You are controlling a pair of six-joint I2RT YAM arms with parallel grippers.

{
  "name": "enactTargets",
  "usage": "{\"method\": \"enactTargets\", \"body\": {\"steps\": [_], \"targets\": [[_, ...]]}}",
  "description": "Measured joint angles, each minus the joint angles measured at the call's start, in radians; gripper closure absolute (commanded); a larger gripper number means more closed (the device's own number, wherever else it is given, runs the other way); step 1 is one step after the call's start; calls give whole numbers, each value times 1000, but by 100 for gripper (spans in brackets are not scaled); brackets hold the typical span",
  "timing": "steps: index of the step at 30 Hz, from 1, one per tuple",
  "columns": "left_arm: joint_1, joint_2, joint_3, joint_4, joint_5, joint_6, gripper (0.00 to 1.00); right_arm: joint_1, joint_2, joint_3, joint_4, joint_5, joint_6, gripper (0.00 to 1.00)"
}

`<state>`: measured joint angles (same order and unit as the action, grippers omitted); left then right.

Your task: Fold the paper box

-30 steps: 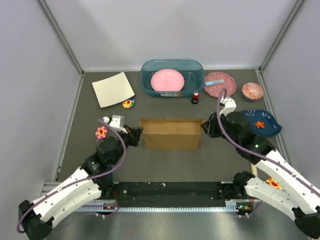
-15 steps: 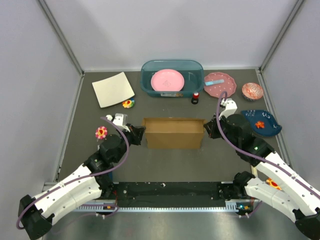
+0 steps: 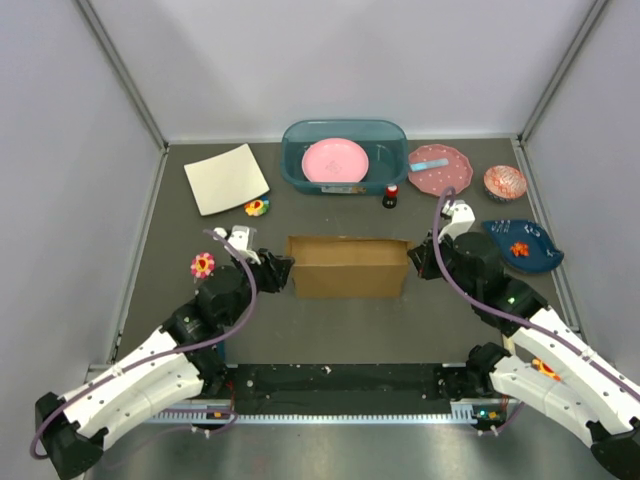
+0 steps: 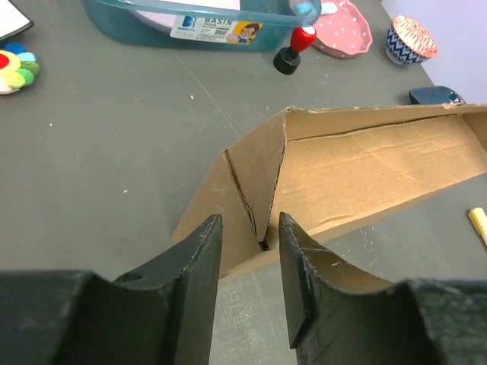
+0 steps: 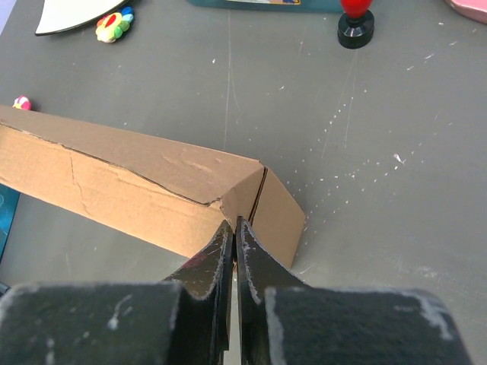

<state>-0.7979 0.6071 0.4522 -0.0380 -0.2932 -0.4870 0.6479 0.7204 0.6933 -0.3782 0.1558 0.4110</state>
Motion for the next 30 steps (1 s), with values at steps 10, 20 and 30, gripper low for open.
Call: {"method": "enactTargets", "body": {"steps": [10, 20, 30], "targets": [[0, -44, 91, -56, -47, 50, 50, 0, 1, 2, -3, 1, 0, 100], [0, 53, 132, -52, -61, 102, 55, 0, 1, 2, -3, 1, 0, 100], [0, 109, 139, -41, -72, 128, 70, 0, 2, 2, -3, 0, 0, 100]]}}
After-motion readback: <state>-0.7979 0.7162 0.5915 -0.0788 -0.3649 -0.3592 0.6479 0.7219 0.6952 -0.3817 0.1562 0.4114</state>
